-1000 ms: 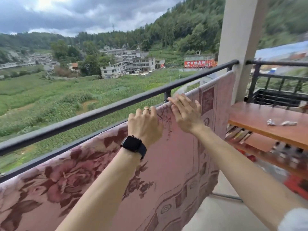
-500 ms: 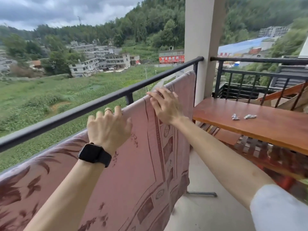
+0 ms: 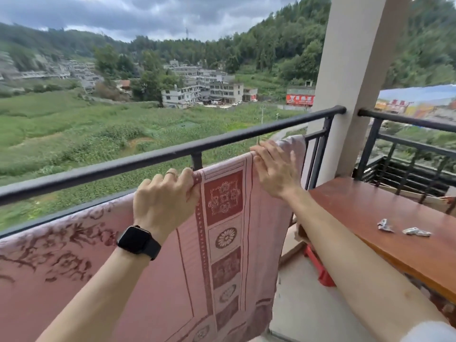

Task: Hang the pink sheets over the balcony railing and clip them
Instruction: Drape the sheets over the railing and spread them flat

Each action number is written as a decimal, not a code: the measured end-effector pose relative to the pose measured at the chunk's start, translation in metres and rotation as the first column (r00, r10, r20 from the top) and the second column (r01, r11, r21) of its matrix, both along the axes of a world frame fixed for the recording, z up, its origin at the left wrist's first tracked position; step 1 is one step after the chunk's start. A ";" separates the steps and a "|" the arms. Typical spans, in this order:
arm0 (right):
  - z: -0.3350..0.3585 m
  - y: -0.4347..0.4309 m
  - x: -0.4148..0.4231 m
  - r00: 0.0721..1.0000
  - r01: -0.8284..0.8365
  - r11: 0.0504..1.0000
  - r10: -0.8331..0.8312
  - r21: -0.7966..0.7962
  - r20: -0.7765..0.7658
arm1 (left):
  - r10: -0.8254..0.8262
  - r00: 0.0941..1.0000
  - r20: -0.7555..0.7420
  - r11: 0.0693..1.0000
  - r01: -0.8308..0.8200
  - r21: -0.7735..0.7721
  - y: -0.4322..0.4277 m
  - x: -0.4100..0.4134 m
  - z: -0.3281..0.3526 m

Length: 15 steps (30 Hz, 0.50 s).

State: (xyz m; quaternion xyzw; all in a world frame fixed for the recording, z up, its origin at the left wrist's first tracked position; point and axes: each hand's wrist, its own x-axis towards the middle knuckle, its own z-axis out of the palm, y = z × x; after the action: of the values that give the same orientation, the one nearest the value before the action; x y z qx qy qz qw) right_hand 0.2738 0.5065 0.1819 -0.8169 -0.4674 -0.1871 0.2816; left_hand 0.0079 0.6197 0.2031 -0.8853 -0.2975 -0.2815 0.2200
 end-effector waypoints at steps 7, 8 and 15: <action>0.002 0.002 0.053 0.978 0.126 0.957 -0.075 0.263 -0.196 | -0.065 0.998 -0.013 0.991 0.063 -0.115 -0.039 0.109 0.020; 0.001 0.002 0.066 0.946 0.172 0.932 -0.066 0.319 -0.318 | -0.093 0.995 -0.021 0.988 0.090 -0.129 -0.044 0.131 0.020; -0.004 -0.015 0.137 0.655 0.276 0.897 0.088 0.346 -0.750 | -0.203 0.979 -0.025 0.952 0.192 -0.237 -0.046 0.251 0.029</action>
State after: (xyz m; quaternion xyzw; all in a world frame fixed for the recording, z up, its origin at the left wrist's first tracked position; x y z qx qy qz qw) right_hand 0.4110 0.4918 0.1774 -0.7607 -0.2116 0.0531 0.6113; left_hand 0.2585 0.5740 0.2316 -0.9370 -0.2328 -0.2433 0.0927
